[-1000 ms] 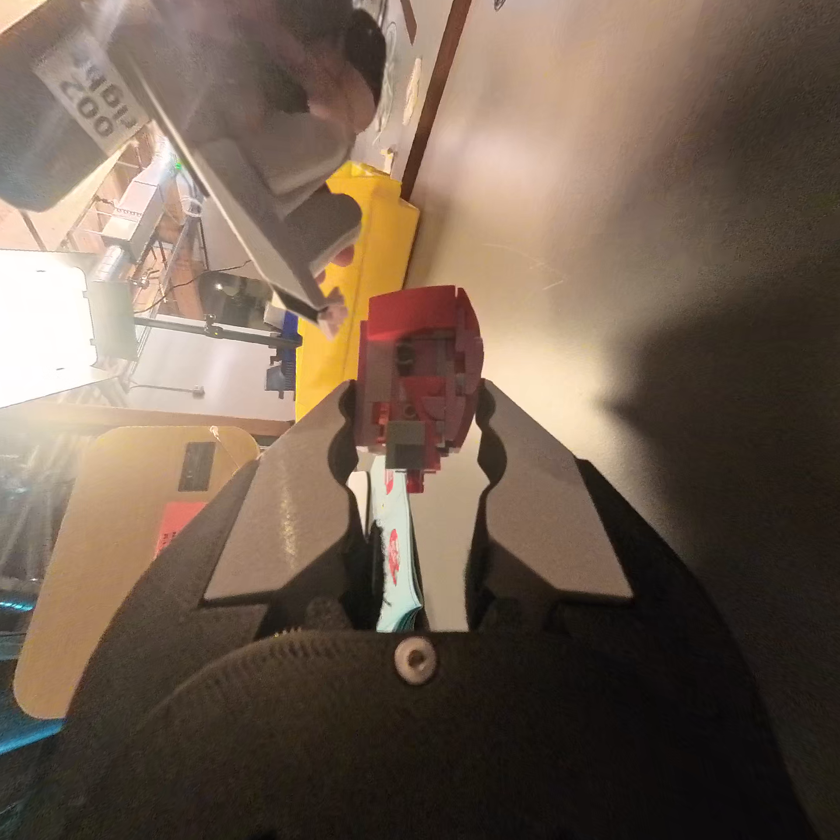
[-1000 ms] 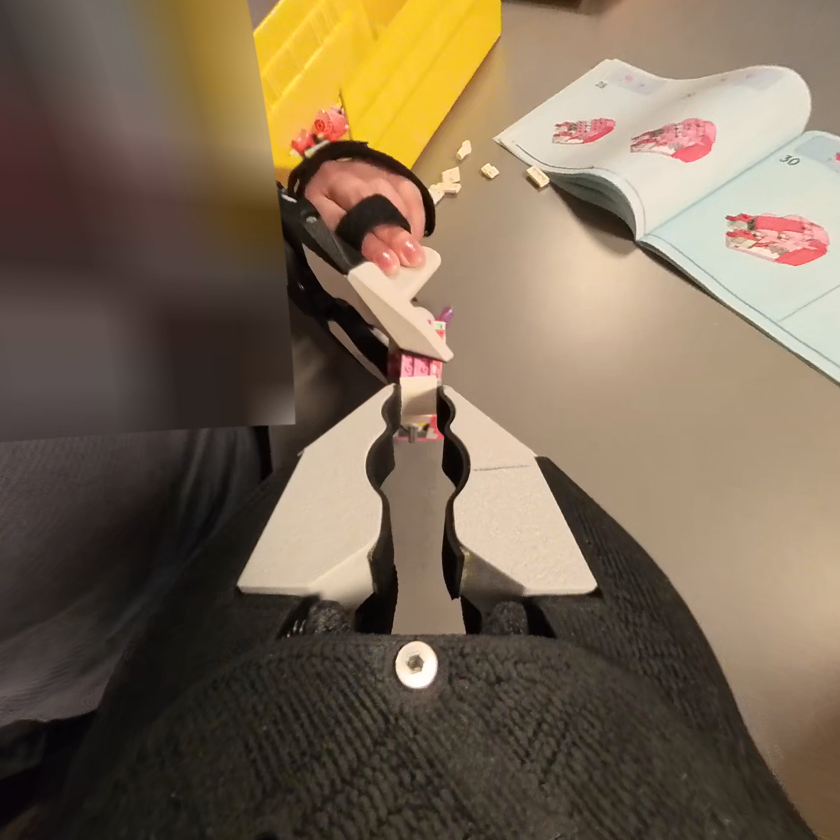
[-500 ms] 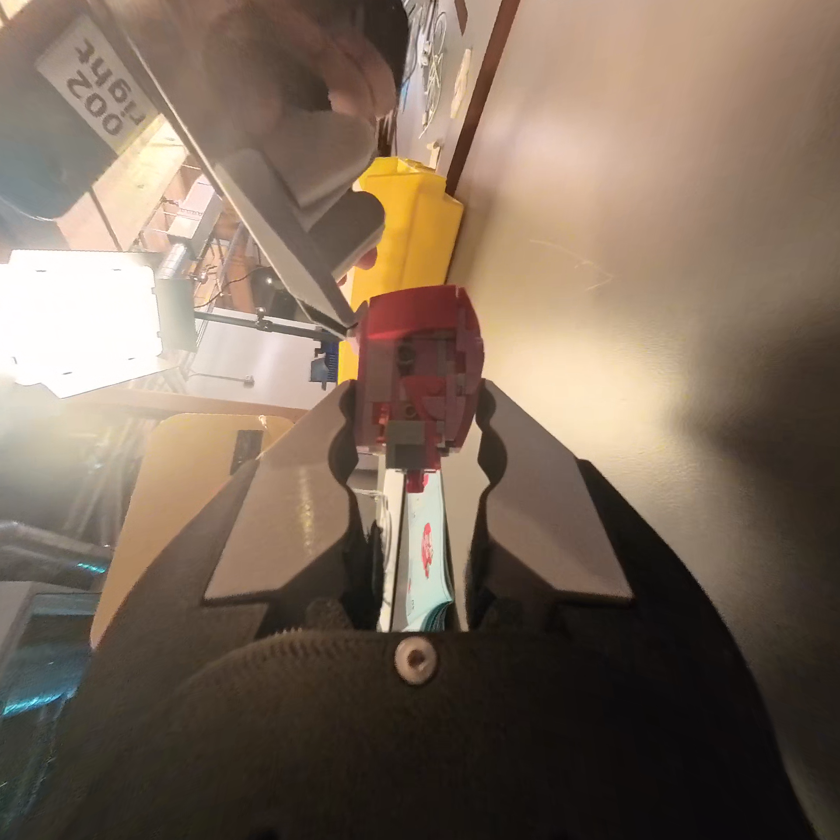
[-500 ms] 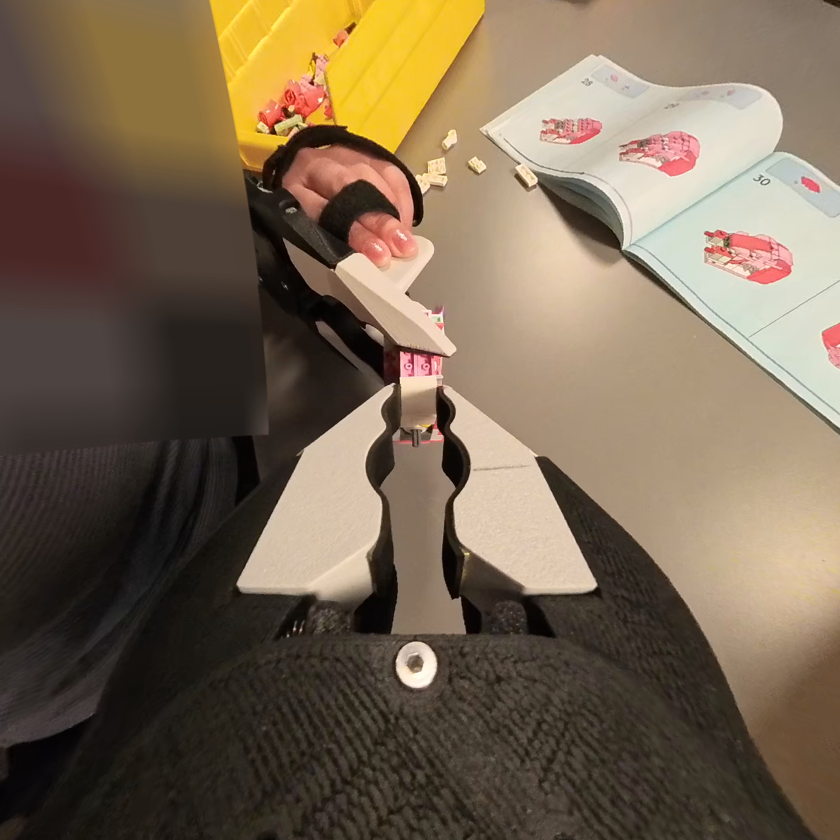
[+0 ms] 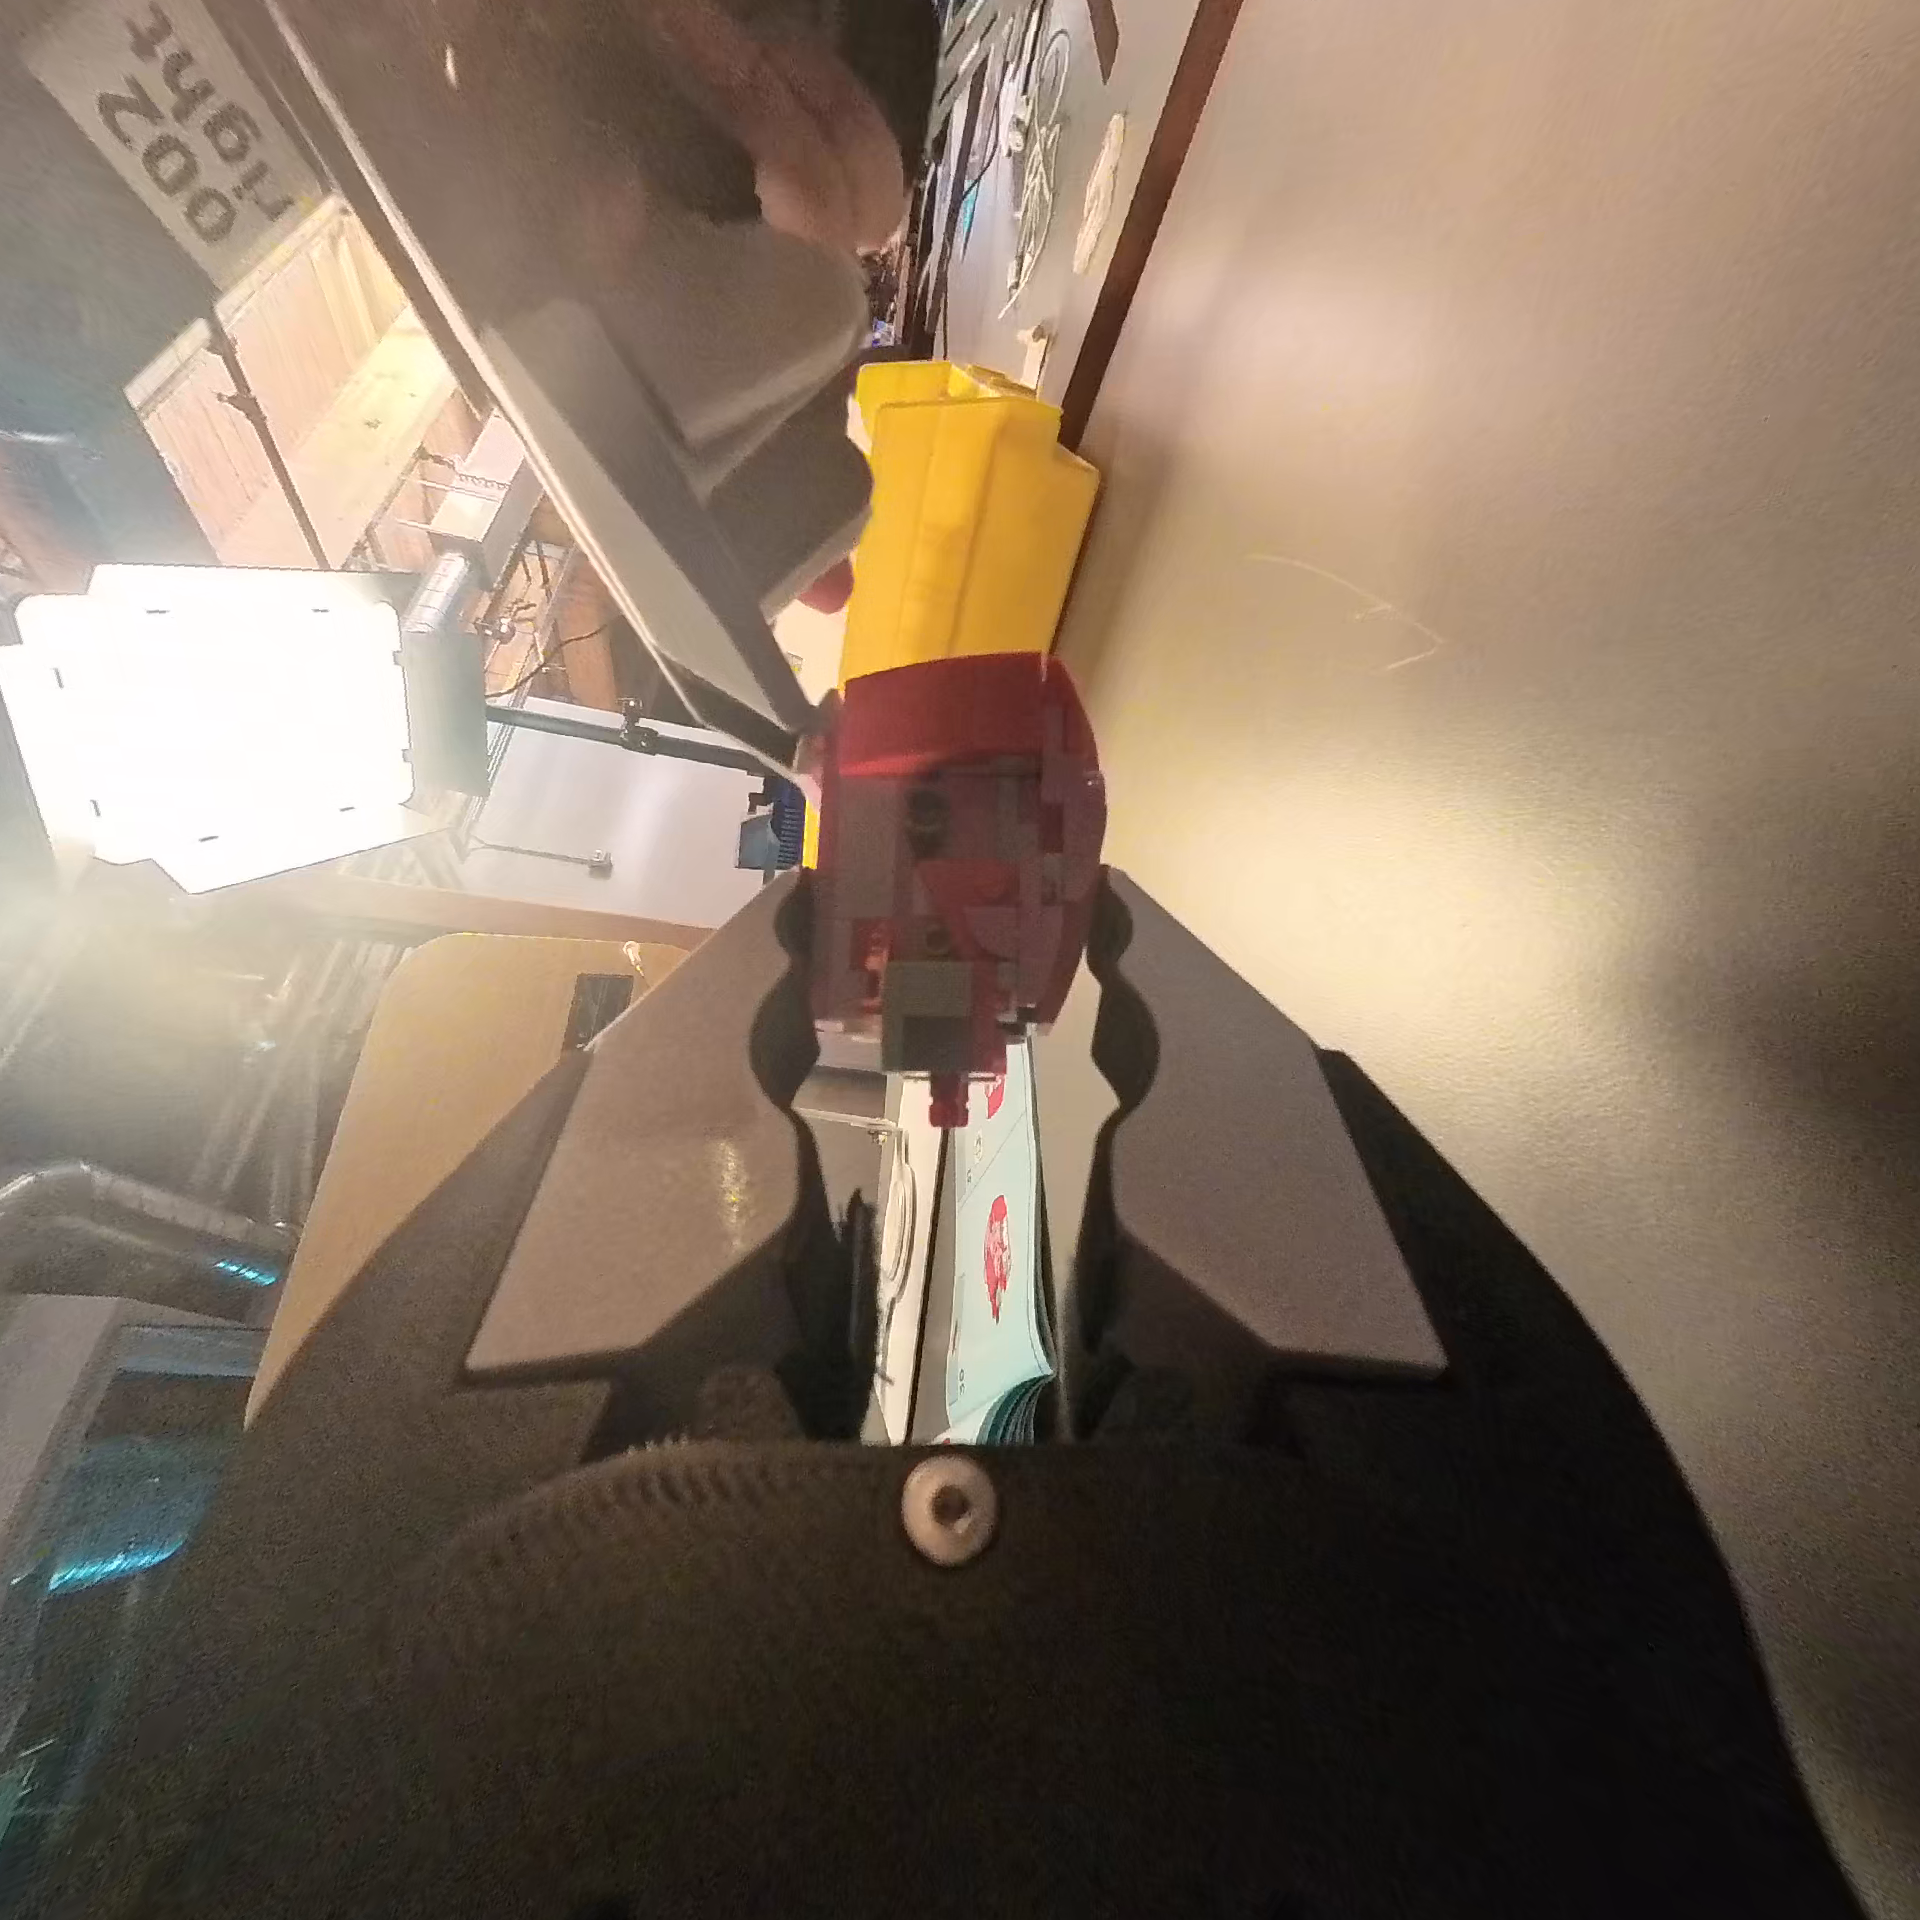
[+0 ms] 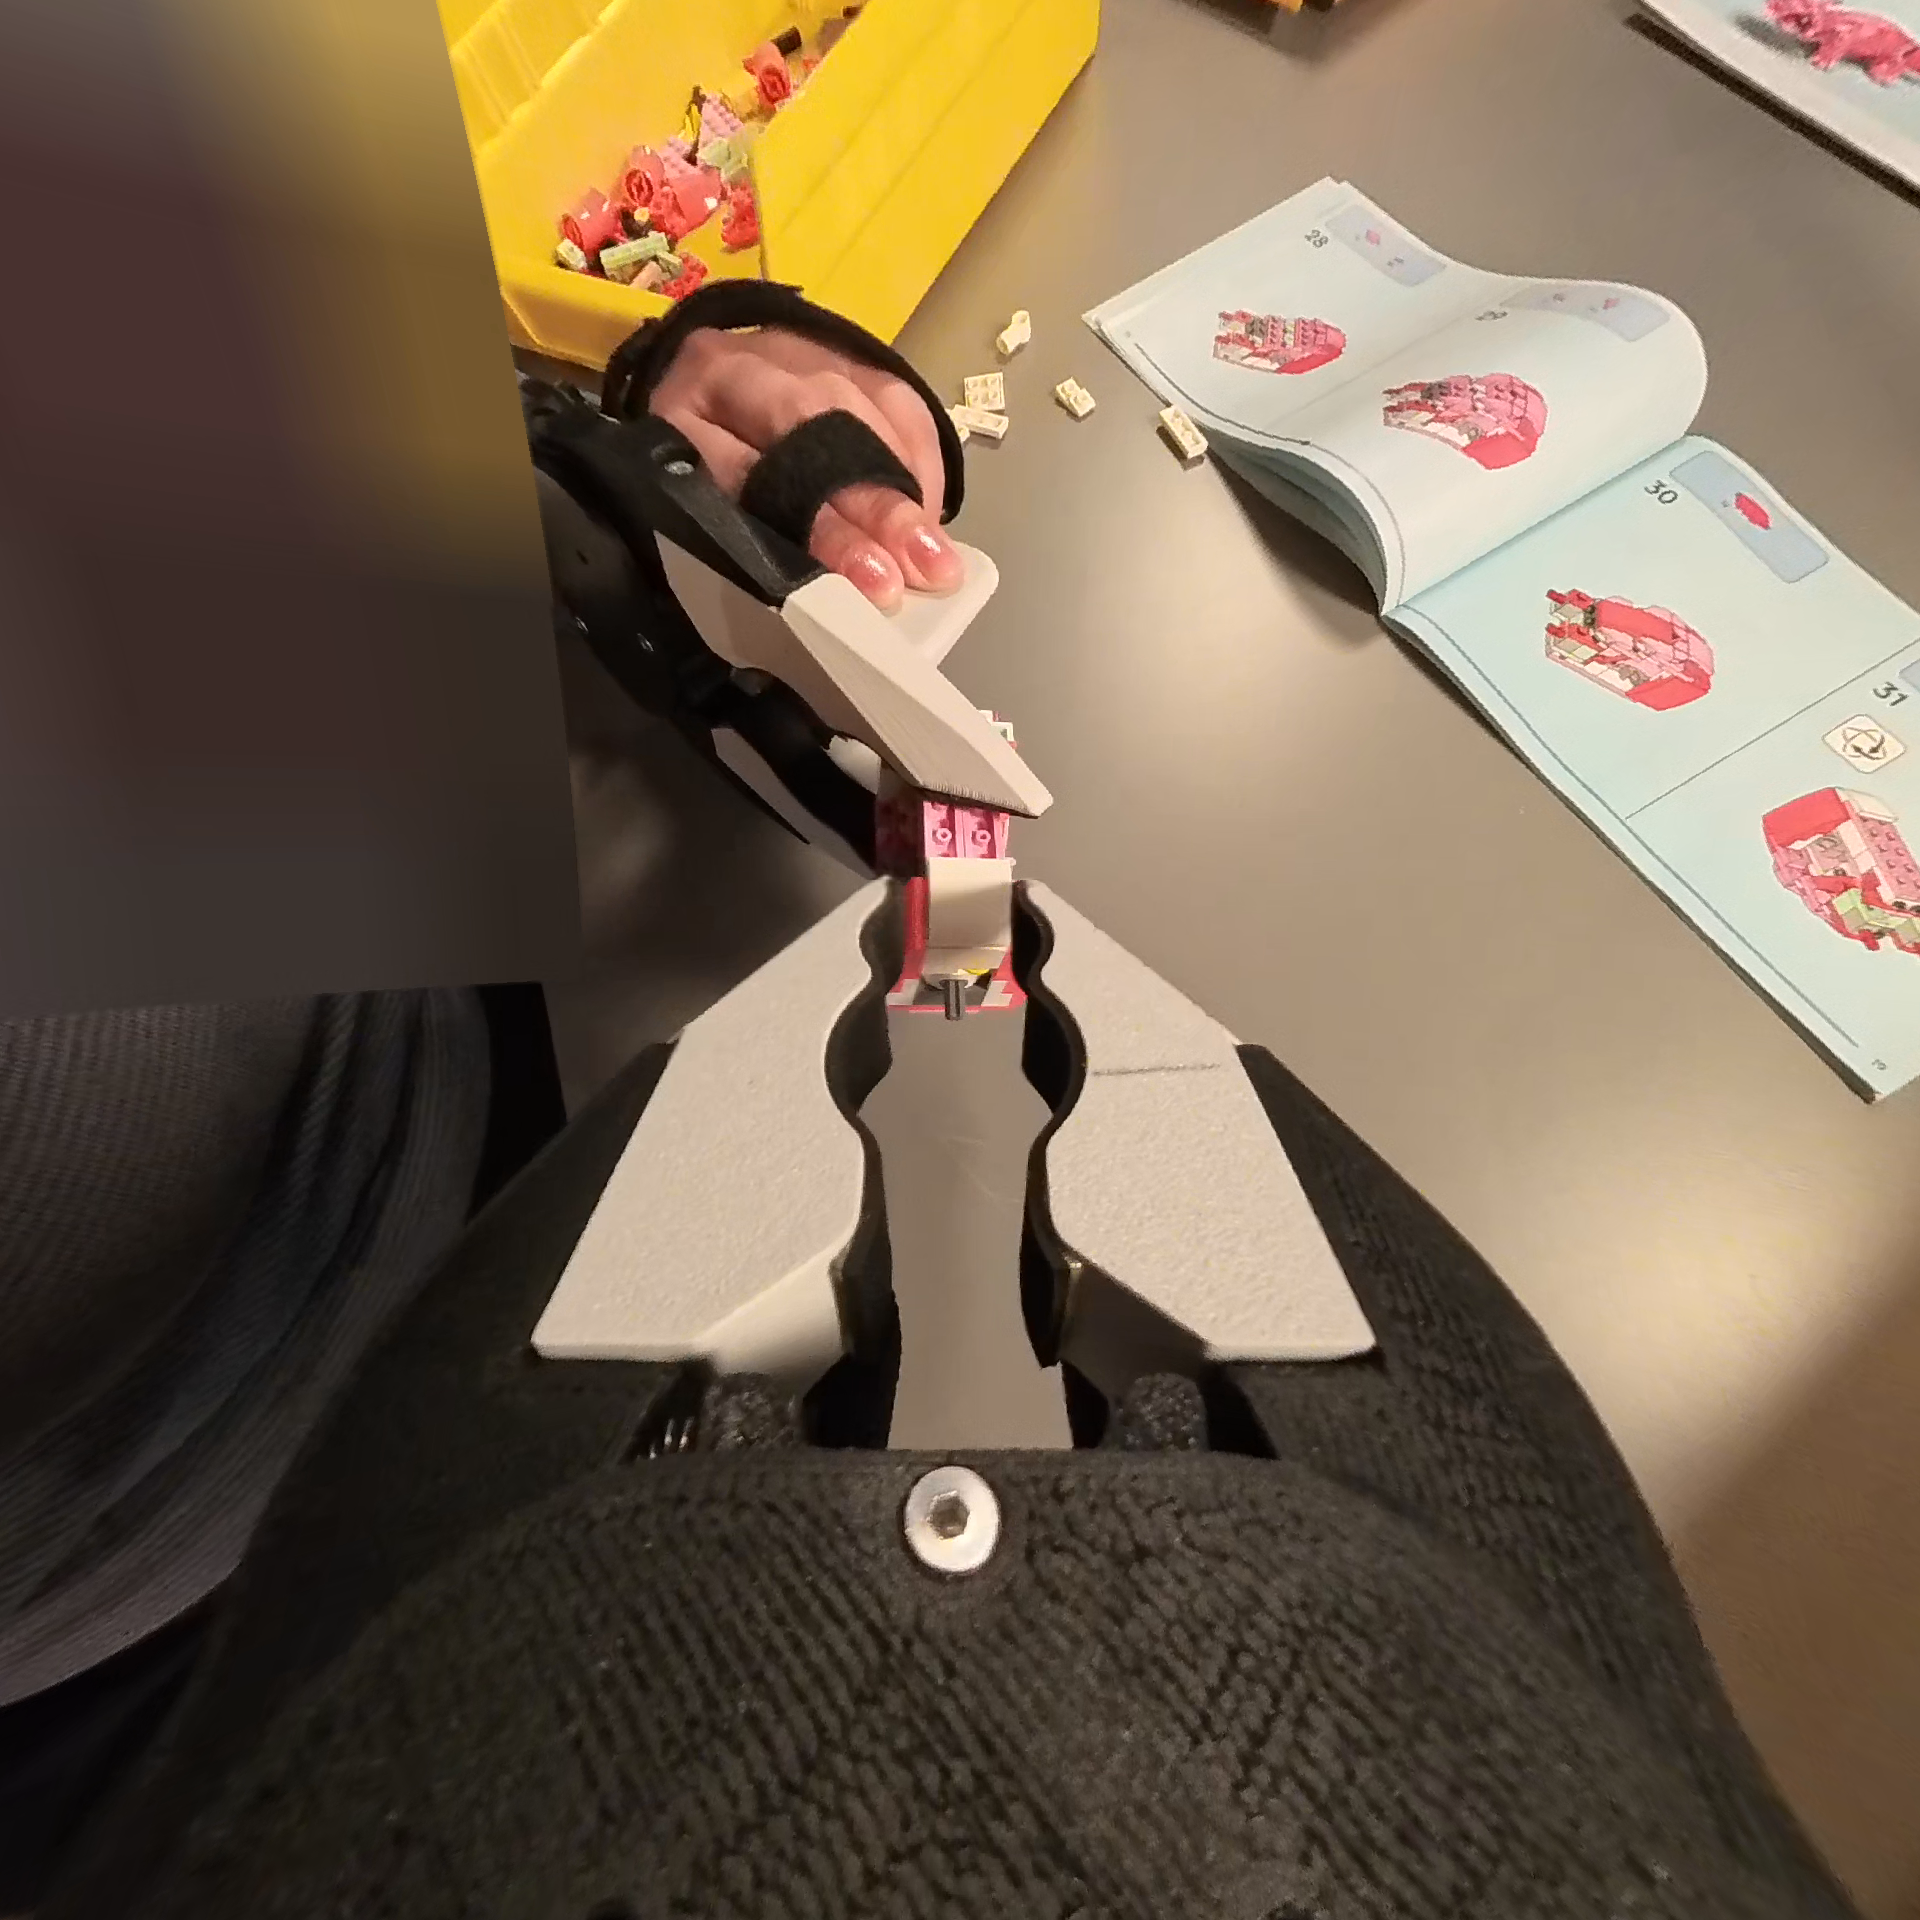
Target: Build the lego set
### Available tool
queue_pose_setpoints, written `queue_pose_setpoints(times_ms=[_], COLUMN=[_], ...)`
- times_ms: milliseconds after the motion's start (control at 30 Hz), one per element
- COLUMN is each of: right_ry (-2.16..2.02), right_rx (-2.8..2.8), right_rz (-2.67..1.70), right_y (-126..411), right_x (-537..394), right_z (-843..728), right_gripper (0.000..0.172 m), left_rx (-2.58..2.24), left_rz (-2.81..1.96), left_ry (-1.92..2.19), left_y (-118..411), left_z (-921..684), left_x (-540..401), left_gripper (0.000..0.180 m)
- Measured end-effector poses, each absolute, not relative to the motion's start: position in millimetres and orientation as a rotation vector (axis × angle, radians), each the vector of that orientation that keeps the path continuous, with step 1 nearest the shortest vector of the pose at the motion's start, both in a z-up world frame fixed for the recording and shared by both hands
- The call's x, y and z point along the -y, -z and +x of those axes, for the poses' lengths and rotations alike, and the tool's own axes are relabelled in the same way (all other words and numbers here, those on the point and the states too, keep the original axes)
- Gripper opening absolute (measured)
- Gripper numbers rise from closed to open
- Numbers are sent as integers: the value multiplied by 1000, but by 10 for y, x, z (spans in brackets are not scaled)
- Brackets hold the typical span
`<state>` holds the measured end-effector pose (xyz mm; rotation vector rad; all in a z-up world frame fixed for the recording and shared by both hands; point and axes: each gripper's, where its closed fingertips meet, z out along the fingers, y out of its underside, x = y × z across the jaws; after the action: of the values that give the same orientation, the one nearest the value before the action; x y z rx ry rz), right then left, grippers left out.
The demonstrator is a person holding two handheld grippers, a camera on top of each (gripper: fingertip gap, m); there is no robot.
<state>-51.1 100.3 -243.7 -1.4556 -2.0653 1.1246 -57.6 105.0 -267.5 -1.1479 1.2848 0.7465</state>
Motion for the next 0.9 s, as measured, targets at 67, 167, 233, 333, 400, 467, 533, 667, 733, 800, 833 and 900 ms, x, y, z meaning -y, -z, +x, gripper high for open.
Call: queue_pose_setpoints(times_ms=[67, 167, 233, 333, 400, 467, 533, 667, 733, 800, 833, 900], right_ry=[-1123, -1124, -1094, -965, -842, -698, -554, -338, -250, -171, -135, -84], right_rx=[2061, 2044, 2021, 1967, 1943, 1940, 1932, 1903, 1866, 1820, 1795, 1758], right_rz=[-1445, -1405, -1350, -1188, -1084, -992, -900, -725, -635, -561, -525, -458], right_y=[2415, 2367, 2335, 2277, 2240, 2187, 2065, 1640, 1344, 1023, 860, 554], right_x=[-1001, -988, -992, -997, -991, -1001, -1032, -1055, -1069, -1086, -1086, -1044], right_z=[-504, -480, -461, -435, -416, -402, -403, -444, -477, -509, -524, -548], right_gripper=[23, 31, 41, 62, 76, 87, 91, 94, 94, 95, 96, 100], left_rx=[-1284, -1285, -1287, -1297, -1304, -1293, -1280, -1312, -1314, -1314, -1323, -1332], left_rz=[-1149, -1149, -1153, -1184, -1227, -1261, -1283, -1255, -1235, -1204, -1190, -1177], left_ry=[-745, -746, -746, -724, -678, -635, -626, -671, -668, -687, -698, -711], left_y=[2674, 2675, 2678, 2704, 2712, 2652, 2508, 1940, 1547, 1137, 953, 615], left_z=[-577, -578, -582, -600, -614, -643, -693, -760, -766, -776, -773, -739], left_x=[-1054, -1061, -1066, -1080, -1089, -1114, -1156, -1225, -1232, -1218, -1198, -1143], left_gripper=[51, 51, 51, 51, 51, 51, 51, 51, 51, 51, 51, 51])
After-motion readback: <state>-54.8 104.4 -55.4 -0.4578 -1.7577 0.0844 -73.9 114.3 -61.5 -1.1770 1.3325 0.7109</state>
